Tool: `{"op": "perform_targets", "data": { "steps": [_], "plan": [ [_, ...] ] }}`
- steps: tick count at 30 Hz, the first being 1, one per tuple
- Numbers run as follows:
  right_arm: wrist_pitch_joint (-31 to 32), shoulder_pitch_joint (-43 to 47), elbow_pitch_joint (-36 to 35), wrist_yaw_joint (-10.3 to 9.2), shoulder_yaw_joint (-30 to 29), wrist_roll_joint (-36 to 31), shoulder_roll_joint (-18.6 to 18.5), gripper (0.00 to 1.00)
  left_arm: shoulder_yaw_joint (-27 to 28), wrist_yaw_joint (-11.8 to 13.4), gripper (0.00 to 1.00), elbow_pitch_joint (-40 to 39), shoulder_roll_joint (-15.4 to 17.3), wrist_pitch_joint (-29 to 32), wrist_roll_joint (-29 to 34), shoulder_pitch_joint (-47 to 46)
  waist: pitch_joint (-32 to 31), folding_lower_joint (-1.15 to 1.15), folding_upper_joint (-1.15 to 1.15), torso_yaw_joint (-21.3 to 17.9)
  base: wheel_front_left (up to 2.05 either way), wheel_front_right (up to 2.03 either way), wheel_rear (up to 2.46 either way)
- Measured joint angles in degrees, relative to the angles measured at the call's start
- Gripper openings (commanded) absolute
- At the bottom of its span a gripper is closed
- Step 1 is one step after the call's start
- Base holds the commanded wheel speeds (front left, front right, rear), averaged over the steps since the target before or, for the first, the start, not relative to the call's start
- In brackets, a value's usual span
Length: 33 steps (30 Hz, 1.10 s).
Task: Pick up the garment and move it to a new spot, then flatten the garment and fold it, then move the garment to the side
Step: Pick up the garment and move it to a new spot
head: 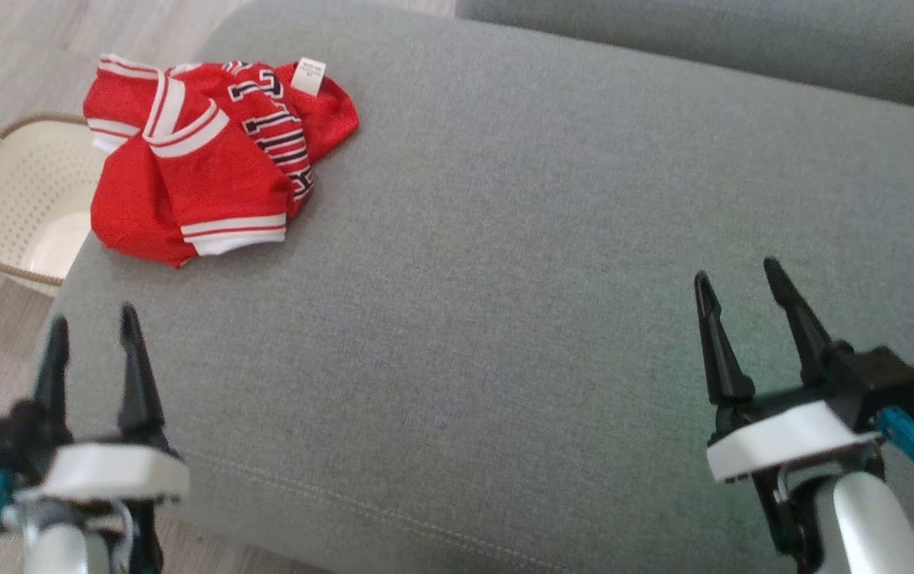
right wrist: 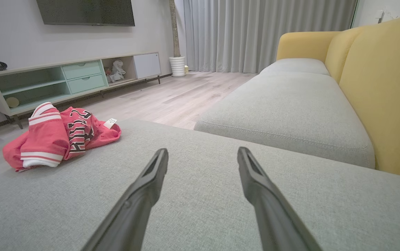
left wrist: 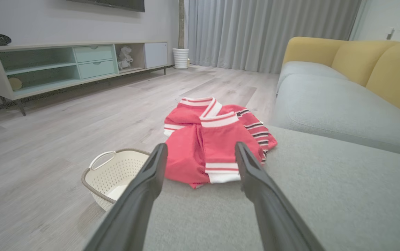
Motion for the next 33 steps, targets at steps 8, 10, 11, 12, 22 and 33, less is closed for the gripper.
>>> {"op": "perform_targets", "data": {
  "steps": [8,10,11,12,22,33],
  "plan": [
    [-0.65,3.57,-0.22,0.0,0.01,2.67,0.29,1.0,-4.91,3.23,1.0,-2.93,0.07,0.0,-1.13,7.25,-3.93,0.0,0.0,0.23,0.0,0.0,0.0],
    [-0.78,4.03,-0.33,0.0,0.01,2.75,0.32,1.0,-5.26,3.48,1.0,-2.98,0.07,0.0,-0.92,7.53,-4.33,0.0,0.0,0.27,0.0,0.0,0.0],
    [-0.79,4.46,-0.45,0.0,0.02,2.88,0.35,1.0,-5.44,3.49,1.0,-3.01,0.08,0.0,-0.69,7.82,-4.69,0.0,0.0,0.3,0.0,0.0,0.0],
    [-0.79,4.76,-0.51,0.0,0.04,3.11,0.37,1.0,-5.56,3.59,1.0,-3.02,0.1,0.0,-0.49,8.05,-4.99,0.0,0.0,0.33,0.0,0.0,0.0],
    [-0.73,5.47,-1.77,0.0,0.29,3.16,0.42,1.0,-6.42,3.72,1.0,-3.2,0.18,0.0,0.13,8.91,-5.56,0.0,0.0,0.27,0.0,0.0,0.0],
    [-0.32,5.45,-2.32,0.0,0.38,3.16,0.42,1.0,-7.09,4.2,1.0,-3.27,0.19,0.0,0.55,8.85,-4.45,0.0,0.0,0.39,0.0,0.0,0.0]
  ]
}}
